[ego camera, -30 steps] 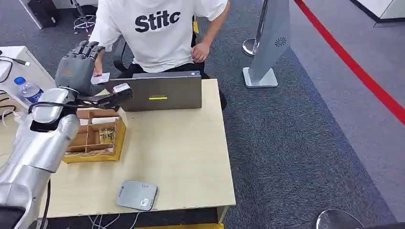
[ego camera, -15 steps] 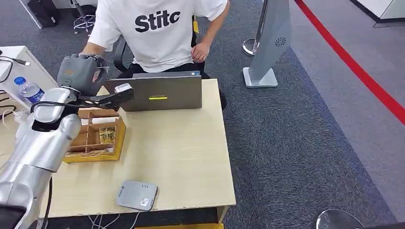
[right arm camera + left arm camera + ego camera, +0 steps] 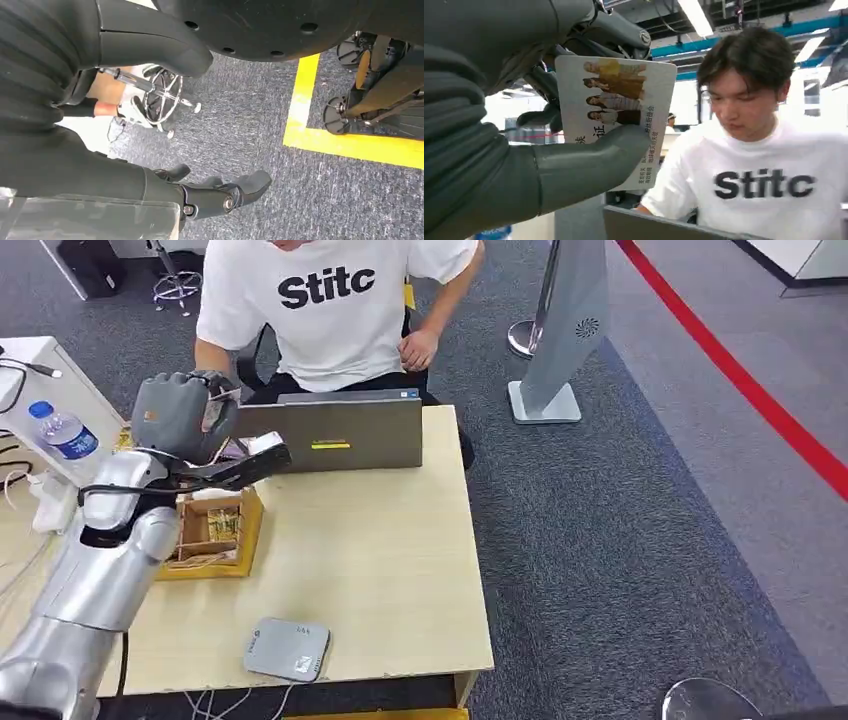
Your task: Pass the card to the sensor for recognition and then transmit it.
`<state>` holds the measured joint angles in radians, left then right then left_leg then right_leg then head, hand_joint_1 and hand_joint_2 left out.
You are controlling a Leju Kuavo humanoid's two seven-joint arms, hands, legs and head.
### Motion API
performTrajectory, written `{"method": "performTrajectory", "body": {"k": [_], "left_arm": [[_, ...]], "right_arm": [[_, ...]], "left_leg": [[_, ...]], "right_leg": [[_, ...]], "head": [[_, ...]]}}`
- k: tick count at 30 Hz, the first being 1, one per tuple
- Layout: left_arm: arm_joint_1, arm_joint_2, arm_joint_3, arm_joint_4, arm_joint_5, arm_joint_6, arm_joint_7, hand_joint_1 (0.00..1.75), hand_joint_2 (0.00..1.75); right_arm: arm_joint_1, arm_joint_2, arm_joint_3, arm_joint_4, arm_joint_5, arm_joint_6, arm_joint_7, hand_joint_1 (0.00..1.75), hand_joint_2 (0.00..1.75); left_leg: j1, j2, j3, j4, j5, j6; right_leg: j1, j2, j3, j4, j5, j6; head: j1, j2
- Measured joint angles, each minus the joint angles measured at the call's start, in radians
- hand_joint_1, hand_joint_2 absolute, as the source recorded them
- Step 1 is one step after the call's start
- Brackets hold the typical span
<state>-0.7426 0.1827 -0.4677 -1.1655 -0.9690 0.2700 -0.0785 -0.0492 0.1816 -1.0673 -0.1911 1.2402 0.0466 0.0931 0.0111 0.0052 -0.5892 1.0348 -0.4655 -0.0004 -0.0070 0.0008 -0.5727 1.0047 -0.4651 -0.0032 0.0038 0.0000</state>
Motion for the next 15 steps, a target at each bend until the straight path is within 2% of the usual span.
{"method": "performTrajectory", "body": {"k": [3, 7, 9, 12, 15], "left_arm": [[0.156, 0.002, -0.017, -0.175, 0.005, 0.037, -0.035, 1.75, 1.75], [0.362, 0.017, -0.080, -0.348, -0.001, 0.096, -0.076, 1.75, 1.75], [0.430, 0.026, -0.103, -0.397, -0.003, 0.113, -0.084, 1.75, 1.75], [0.475, 0.036, -0.119, -0.443, 0.009, 0.114, -0.089, 1.75, 1.75], [0.542, 0.040, -0.122, -0.474, 0.060, 0.113, -0.125, 1.75, 1.75]], "right_arm": [[0.000, 0.004, -0.006, 0.000, -0.025, -0.014, -0.004, 0.00, 1.75], [-0.001, 0.011, -0.020, 0.000, -0.050, -0.025, -0.007, 0.00, 1.75], [-0.001, 0.015, -0.027, 0.000, -0.052, -0.025, -0.007, 0.00, 1.75], [-0.002, 0.017, -0.030, -0.001, -0.052, -0.025, -0.007, 0.00, 1.75], [-0.002, 0.018, -0.037, -0.003, -0.065, -0.027, -0.017, 0.00, 1.75]], "left_leg": [[0.000, 0.000, 0.000, 0.000, -0.001, 0.001], [0.000, 0.001, 0.000, 0.000, -0.003, 0.002], [0.000, 0.001, -0.001, 0.000, -0.003, 0.002], [0.000, 0.000, -0.002, -0.001, -0.003, 0.003], [0.000, 0.001, -0.002, -0.001, -0.003, 0.003]], "right_leg": [[0.000, 0.000, 0.000, 0.000, -0.001, 0.001], [-0.001, 0.002, -0.001, -0.001, -0.003, 0.003], [-0.001, 0.001, -0.001, -0.001, -0.003, 0.003], [-0.001, 0.000, -0.002, -0.001, -0.003, 0.003], [-0.001, 0.001, 0.000, 0.000, -0.003, 0.003]], "head": [[0.000, 0.000], [0.000, 0.000], [0.000, 0.000], [0.000, 0.000], [0.000, 0.000]]}}
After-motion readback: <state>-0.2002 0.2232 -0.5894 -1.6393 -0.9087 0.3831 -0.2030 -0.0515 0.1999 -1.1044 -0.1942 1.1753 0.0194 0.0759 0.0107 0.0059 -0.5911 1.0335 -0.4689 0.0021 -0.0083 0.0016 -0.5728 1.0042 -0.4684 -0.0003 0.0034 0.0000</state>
